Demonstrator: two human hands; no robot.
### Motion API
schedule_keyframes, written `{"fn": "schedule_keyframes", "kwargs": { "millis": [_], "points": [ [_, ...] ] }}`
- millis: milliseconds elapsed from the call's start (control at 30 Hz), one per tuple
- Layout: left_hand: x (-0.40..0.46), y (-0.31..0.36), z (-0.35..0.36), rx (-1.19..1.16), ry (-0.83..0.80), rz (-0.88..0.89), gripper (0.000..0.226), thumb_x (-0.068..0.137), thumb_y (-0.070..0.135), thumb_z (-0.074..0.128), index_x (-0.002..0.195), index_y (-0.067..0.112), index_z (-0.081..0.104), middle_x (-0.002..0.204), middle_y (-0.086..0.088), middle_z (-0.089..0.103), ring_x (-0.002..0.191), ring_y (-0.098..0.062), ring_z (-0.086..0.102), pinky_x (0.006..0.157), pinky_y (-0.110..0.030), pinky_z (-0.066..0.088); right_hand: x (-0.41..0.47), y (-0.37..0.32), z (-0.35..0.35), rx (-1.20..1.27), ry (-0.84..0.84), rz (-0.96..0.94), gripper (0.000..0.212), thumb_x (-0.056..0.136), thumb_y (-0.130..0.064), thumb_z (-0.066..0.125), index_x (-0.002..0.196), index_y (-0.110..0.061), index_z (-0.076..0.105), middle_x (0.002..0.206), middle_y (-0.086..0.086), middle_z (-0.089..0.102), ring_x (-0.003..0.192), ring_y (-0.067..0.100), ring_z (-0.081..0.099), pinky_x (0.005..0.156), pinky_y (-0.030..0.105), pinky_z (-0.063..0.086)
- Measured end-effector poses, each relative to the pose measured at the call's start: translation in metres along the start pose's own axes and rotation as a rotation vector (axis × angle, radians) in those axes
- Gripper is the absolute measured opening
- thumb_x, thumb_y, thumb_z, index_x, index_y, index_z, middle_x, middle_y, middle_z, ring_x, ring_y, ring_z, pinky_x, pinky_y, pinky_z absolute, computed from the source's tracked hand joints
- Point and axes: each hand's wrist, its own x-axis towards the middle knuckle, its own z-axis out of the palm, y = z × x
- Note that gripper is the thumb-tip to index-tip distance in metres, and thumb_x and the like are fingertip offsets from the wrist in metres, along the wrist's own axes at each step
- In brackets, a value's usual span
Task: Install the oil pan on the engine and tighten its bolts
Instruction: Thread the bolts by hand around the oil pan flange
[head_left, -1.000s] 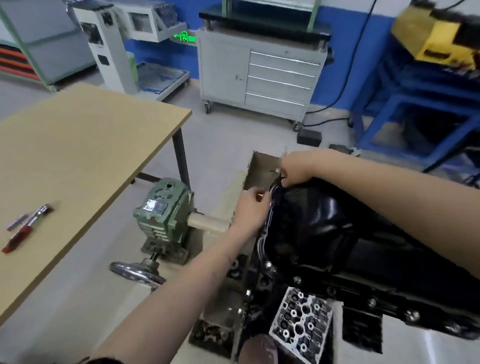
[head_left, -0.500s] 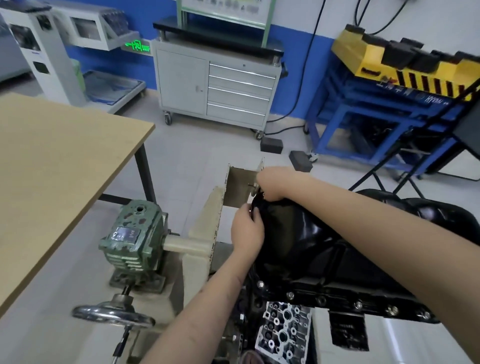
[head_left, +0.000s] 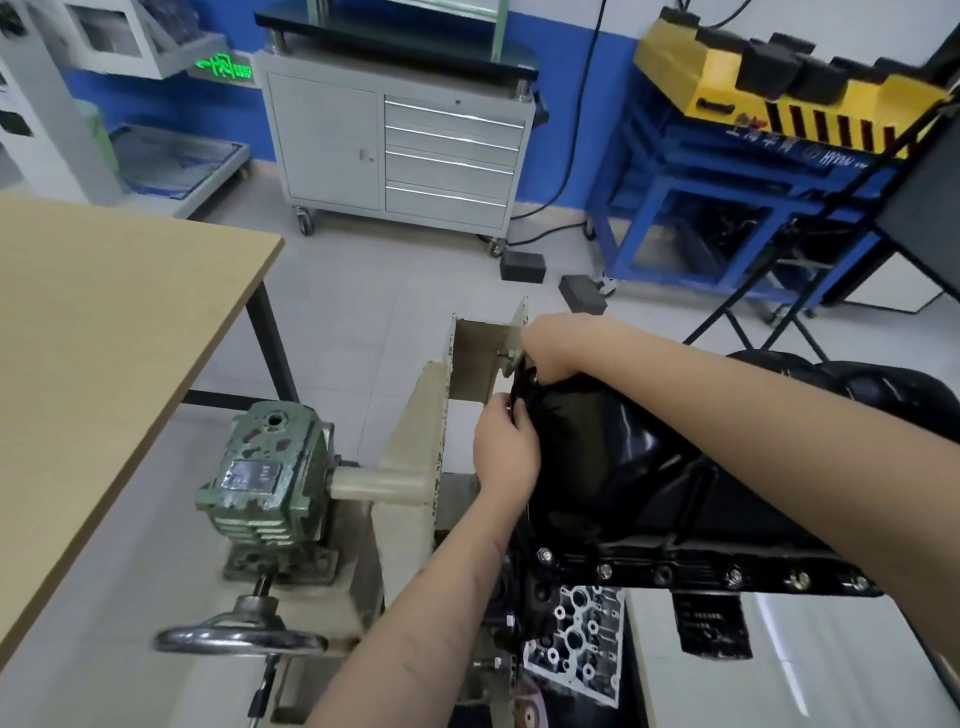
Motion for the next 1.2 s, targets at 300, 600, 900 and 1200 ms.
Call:
{"fn": "schedule_keyframes", "kwargs": {
  "millis": [300, 600, 900, 1200],
  "points": [
    [0.001, 0.001, -0.001, -0.01, -0.001, 0.002, 0.017, 0.096, 0.017, 0.039, 0.082, 0.01, 0.046, 0.075, 0.002, 0.047, 0.072, -0.019, 0.045, 0.062, -0.027, 0.03, 0.001, 0.002, -0.002, 0.081, 0.086, -0.02, 0.02, 0.082, -0.012, 0.062, 0.097, -0.001, 0.062, 0.085, 0.011, 0.056, 0.081, 0.027, 0.055, 0.063, 0.027, 0.04],
    [0.0, 0.0, 0.0, -0.014, -0.004, 0.001, 0.017, 0.096, 0.017, 0.039, 0.085, 0.009, 0.048, 0.08, -0.002, 0.051, 0.074, -0.021, 0.047, 0.064, -0.027, 0.033, 0.002, -0.008, 0.008, 0.028, 0.177, 0.058, 0.013, 0.087, -0.001, 0.045, 0.092, -0.006, 0.056, 0.083, 0.003, 0.046, 0.075, 0.024, 0.046, 0.063, 0.03, 0.038],
    [0.001, -0.001, 0.001, -0.016, -0.007, -0.016, 0.018, 0.096, 0.019, 0.038, 0.088, 0.008, 0.05, 0.084, -0.005, 0.054, 0.077, -0.023, 0.05, 0.066, -0.029, 0.037, -0.002, -0.014, 0.014, -0.102, 0.206, 0.08, 0.023, 0.089, 0.0, 0.044, 0.106, -0.007, 0.058, 0.108, 0.004, 0.057, 0.098, 0.024, 0.057, 0.068, 0.028, 0.037],
    [0.001, -0.001, 0.001, -0.001, 0.007, -0.01, 0.015, 0.096, 0.018, 0.039, 0.084, 0.012, 0.047, 0.082, 0.0, 0.052, 0.075, -0.02, 0.048, 0.065, -0.026, 0.034, -0.004, -0.017, 0.019, -0.108, 0.274, 0.069, 0.029, 0.089, 0.0, 0.045, 0.113, -0.009, 0.057, 0.114, 0.006, 0.056, 0.104, 0.025, 0.057, 0.068, 0.028, 0.036]
  ]
}}
